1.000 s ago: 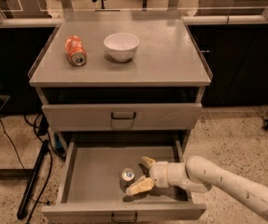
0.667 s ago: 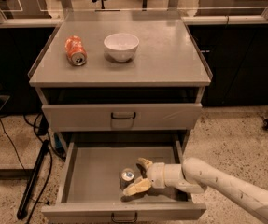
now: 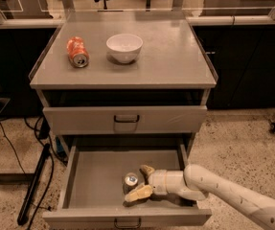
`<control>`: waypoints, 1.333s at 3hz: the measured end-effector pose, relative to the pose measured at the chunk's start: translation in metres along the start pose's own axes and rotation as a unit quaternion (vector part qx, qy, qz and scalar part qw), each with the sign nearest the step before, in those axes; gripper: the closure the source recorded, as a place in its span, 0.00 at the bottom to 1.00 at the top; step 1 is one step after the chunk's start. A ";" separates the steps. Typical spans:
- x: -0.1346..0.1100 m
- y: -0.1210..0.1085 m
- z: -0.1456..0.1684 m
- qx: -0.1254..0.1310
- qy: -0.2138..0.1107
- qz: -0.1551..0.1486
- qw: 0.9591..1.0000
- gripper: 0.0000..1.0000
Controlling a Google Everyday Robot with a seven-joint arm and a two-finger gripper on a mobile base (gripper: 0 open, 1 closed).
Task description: Pick redbull can from middle drawer and place on counter
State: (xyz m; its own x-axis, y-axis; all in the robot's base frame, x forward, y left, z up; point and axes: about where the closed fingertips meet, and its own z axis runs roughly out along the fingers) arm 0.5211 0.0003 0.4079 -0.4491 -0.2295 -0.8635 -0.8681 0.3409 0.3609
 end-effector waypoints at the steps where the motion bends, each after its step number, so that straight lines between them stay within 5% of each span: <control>1: -0.002 0.006 0.010 0.003 -0.024 0.012 1.000 0.00; 3: -0.002 0.006 0.012 0.005 -0.028 0.014 1.000 0.00; 4: -0.002 0.006 0.013 0.005 -0.028 0.014 1.000 0.27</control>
Offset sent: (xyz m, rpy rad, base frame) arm -0.0010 0.0134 0.0006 0.0593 0.0025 -0.0491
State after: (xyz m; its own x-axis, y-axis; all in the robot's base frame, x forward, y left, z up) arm 0.5190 0.0143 0.4074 -0.4606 -0.1687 -0.8714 -0.8531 0.3554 0.3821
